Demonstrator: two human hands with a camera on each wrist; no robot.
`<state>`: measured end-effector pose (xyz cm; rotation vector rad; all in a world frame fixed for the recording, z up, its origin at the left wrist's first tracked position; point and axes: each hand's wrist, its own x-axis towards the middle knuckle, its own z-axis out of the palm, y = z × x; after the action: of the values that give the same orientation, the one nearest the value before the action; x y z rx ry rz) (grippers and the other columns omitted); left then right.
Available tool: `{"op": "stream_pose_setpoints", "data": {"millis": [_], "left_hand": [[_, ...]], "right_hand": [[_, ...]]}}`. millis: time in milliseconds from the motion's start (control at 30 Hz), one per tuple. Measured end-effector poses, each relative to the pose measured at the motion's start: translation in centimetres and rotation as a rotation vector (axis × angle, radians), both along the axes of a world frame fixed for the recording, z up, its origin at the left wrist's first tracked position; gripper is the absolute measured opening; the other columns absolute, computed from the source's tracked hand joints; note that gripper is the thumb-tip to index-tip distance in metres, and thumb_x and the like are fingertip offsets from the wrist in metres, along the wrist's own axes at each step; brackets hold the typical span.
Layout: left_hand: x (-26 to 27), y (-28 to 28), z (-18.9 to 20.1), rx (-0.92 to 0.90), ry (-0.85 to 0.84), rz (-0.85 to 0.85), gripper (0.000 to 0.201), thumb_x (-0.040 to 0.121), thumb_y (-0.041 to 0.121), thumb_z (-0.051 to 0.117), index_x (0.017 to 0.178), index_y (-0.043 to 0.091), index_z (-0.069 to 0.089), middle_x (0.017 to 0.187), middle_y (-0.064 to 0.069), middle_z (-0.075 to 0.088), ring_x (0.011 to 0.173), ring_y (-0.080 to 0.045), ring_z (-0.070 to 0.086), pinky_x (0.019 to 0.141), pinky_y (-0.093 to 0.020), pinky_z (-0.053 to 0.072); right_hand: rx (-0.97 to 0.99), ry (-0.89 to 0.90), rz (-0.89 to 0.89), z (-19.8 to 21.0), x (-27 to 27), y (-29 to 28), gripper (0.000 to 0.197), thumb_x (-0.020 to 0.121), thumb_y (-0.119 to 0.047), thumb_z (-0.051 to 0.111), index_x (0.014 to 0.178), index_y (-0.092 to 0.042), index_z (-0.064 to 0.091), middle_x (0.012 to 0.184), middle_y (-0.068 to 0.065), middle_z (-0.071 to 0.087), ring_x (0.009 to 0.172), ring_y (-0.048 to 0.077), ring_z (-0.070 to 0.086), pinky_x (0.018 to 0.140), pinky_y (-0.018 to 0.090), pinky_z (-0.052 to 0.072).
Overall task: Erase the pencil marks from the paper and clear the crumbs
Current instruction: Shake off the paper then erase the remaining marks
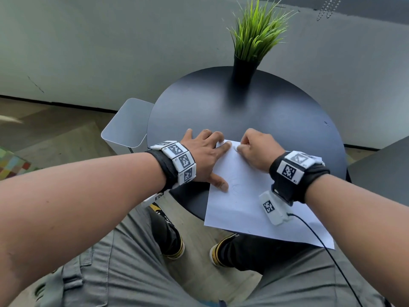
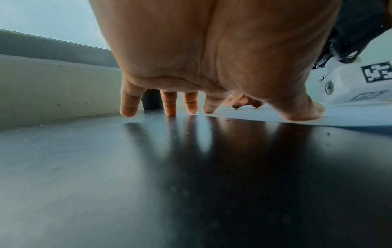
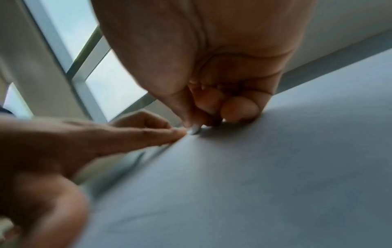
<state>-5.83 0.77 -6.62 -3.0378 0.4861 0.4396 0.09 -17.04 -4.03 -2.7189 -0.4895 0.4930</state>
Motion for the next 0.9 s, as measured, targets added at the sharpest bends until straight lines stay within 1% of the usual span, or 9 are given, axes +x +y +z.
{"op": "stream_pose_setpoints", "data": {"millis": [100, 167, 267, 333, 467, 600, 633, 767, 900], "left_hand": [[0.0, -0.1, -0.1, -0.010, 0.003, 0.009, 0.125, 0.056, 0.103, 0.040, 0.155, 0.030, 0.017, 0.150, 0.004, 0.022, 0.140, -0.026, 0.024, 0.103, -0.059, 0.032], [-0.1, -0.1, -0.1, -0.012, 0.006, 0.013, 0.124, 0.056, 0.103, 0.040, 0.155, 0.031, 0.017, 0.150, 0.005, 0.021, 0.142, -0.025, 0.022, 0.102, -0.059, 0.034], [-0.1, -0.1, 0.0, -0.003, 0.012, 0.023, 0.122, 0.059, 0.101, 0.043, 0.156, 0.033, 0.014, 0.152, 0.005, 0.019, 0.142, -0.025, 0.020, 0.100, -0.058, 0.037], [-0.1, -0.2, 0.1, 0.000, 0.019, 0.026, 0.119, 0.058, 0.101, 0.044, 0.155, 0.038, 0.013, 0.151, 0.005, 0.019, 0.140, -0.025, 0.021, 0.098, -0.057, 0.039], [0.2, -0.4, 0.4, 0.003, 0.030, 0.013, 0.116, 0.055, 0.101, 0.047, 0.150, 0.045, 0.014, 0.147, 0.004, 0.023, 0.136, -0.026, 0.026, 0.093, -0.056, 0.043], [0.4, -0.5, 0.7, 0.038, 0.051, 0.016, 0.120, 0.056, 0.101, 0.045, 0.155, 0.042, 0.011, 0.149, 0.004, 0.020, 0.136, -0.026, 0.025, 0.093, -0.054, 0.045], [0.4, -0.5, 0.7, 0.040, 0.050, 0.018, 0.120, 0.056, 0.102, 0.045, 0.155, 0.042, 0.011, 0.149, 0.004, 0.020, 0.136, -0.026, 0.026, 0.093, -0.054, 0.045], [0.3, -0.6, 0.8, 0.035, 0.041, 0.016, 0.117, 0.056, 0.100, 0.048, 0.151, 0.043, 0.013, 0.148, 0.003, 0.022, 0.135, -0.026, 0.027, 0.092, -0.054, 0.046], [0.3, -0.6, 0.8, 0.041, 0.053, 0.017, 0.119, 0.057, 0.101, 0.046, 0.155, 0.041, 0.010, 0.150, 0.003, 0.020, 0.137, -0.027, 0.025, 0.093, -0.055, 0.045]], "right_hand": [[-0.029, 0.044, 0.167, -0.5, -2.3, 1.1, 0.012, 0.094, -0.028, 0.051, 0.098, -0.017, 0.049, 0.093, 0.005, 0.060, 0.086, 0.026, 0.054, 0.070, 0.030, 0.036], [-0.037, 0.098, 0.272, -0.6, -3.2, 0.8, 0.014, 0.093, -0.028, 0.051, 0.102, -0.017, 0.051, 0.094, 0.004, 0.062, 0.088, 0.026, 0.057, 0.072, 0.032, 0.041], [-0.037, 0.024, 0.075, -0.2, 0.4, -0.8, 0.015, 0.091, -0.033, 0.056, 0.096, -0.018, 0.054, 0.098, 0.008, 0.064, 0.093, 0.029, 0.058, 0.074, 0.034, 0.045], [-0.038, -0.004, 0.072, -0.2, 0.0, -1.1, 0.018, 0.092, -0.032, 0.054, 0.098, -0.016, 0.051, 0.097, 0.010, 0.062, 0.091, 0.032, 0.057, 0.074, 0.035, 0.045], [-0.064, 0.065, 0.426, -0.5, -4.1, -0.4, 0.014, 0.093, -0.030, 0.050, 0.101, -0.019, 0.047, 0.098, 0.012, 0.063, 0.088, 0.032, 0.057, 0.077, 0.041, 0.047], [-0.058, -0.011, 0.081, 0.1, 0.7, -1.6, 0.018, 0.092, -0.033, 0.052, 0.099, -0.017, 0.051, 0.099, 0.011, 0.063, 0.087, 0.031, 0.057, 0.070, 0.035, 0.045], [-0.058, -0.022, 0.098, 0.1, 0.2, -1.7, 0.018, 0.093, -0.033, 0.052, 0.100, -0.016, 0.050, 0.099, 0.013, 0.063, 0.087, 0.032, 0.058, 0.070, 0.035, 0.045], [-0.077, 0.070, 0.453, -0.5, -4.3, -0.9, 0.016, 0.095, -0.031, 0.049, 0.106, -0.020, 0.047, 0.097, 0.011, 0.063, 0.086, 0.033, 0.057, 0.073, 0.039, 0.046], [-0.059, -0.029, 0.112, -0.4, 0.2, -1.6, 0.017, 0.093, -0.034, 0.051, 0.102, -0.020, 0.049, 0.100, 0.011, 0.062, 0.085, 0.031, 0.055, 0.072, 0.035, 0.043]]}}
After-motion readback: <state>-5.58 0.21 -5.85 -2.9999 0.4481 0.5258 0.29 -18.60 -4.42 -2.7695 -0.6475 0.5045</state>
